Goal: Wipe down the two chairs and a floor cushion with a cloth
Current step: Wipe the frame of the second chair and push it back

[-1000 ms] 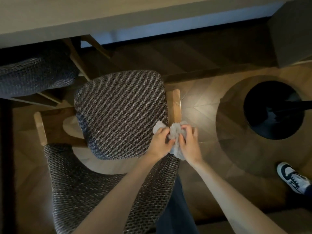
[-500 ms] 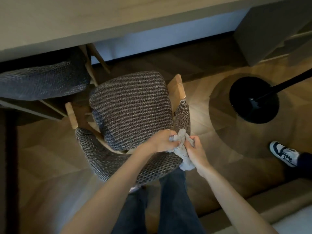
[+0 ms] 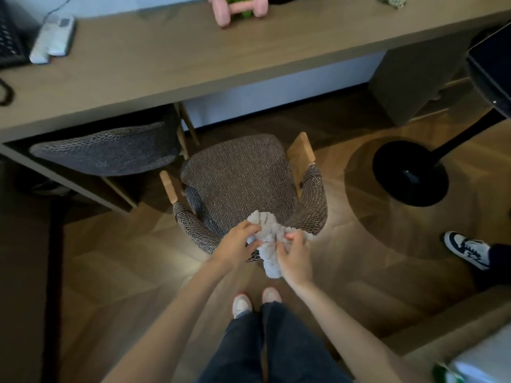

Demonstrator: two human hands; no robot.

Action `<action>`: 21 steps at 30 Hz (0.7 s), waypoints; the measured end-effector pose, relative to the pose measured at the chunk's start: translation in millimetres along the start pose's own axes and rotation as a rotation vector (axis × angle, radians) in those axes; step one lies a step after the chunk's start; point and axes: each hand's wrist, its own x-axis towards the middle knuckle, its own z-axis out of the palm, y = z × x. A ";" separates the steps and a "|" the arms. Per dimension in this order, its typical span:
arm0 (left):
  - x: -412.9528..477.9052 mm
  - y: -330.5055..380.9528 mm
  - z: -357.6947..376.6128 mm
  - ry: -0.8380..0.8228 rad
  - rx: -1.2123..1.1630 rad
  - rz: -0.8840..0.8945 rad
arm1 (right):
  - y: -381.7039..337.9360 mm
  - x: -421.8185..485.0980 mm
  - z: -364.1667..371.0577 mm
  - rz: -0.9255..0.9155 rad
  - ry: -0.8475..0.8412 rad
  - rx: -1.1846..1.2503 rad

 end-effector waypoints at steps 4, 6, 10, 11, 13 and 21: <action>-19.7 0.3 -4.8 0.063 0.067 0.005 | -4.6 -6.7 -9.1 -0.077 -0.101 0.057; -25.1 12.3 -5.6 0.143 0.079 0.017 | -5.0 -0.6 -30.2 -0.211 -0.041 0.032; -26.8 50.7 11.1 0.325 0.035 0.010 | -3.4 18.2 -75.6 -0.508 0.024 -0.147; -25.2 60.0 19.9 0.328 0.010 -0.030 | 0.1 24.5 -82.4 -0.547 0.008 -0.196; -21.0 74.0 39.9 0.319 -0.015 -0.129 | 9.5 36.3 -87.6 -0.568 -0.056 -0.291; -26.3 67.9 68.3 0.413 -0.009 -0.316 | 31.5 38.4 -54.6 -0.637 -0.100 -0.457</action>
